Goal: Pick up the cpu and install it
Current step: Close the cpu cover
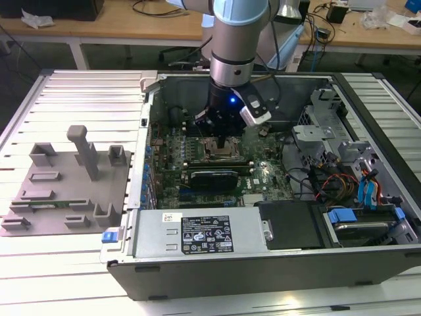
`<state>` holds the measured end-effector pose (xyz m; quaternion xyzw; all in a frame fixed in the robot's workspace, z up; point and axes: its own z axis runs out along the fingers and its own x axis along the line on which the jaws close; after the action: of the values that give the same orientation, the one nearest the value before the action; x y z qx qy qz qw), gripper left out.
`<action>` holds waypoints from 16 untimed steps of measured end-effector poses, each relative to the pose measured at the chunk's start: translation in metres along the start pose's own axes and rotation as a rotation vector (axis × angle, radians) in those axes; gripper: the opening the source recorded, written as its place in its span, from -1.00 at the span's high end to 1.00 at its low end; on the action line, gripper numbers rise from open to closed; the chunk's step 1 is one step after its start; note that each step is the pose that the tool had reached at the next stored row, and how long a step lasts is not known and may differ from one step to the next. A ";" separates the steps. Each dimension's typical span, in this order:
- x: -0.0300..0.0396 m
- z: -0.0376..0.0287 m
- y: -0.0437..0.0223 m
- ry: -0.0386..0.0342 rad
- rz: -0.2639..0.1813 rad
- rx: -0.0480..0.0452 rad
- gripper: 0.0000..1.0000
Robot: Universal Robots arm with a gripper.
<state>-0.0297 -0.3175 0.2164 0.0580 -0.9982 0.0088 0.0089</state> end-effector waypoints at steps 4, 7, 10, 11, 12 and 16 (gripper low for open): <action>0.0098 0.0004 0.0009 -0.0006 -0.006 0.0003 0.79; 0.0168 0.0027 0.0018 -0.0029 -0.013 0.0007 0.79; 0.0214 0.0058 0.0024 -0.0038 -0.019 0.0010 0.79; 0.0222 0.0065 0.0025 -0.0039 -0.020 0.0009 0.79; 0.0223 0.0071 0.0025 -0.0039 -0.020 0.0009 0.79; 0.0224 0.0074 0.0025 -0.0039 -0.020 0.0010 0.79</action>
<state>-0.0524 -0.3177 0.2094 0.0680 -0.9976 0.0091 0.0071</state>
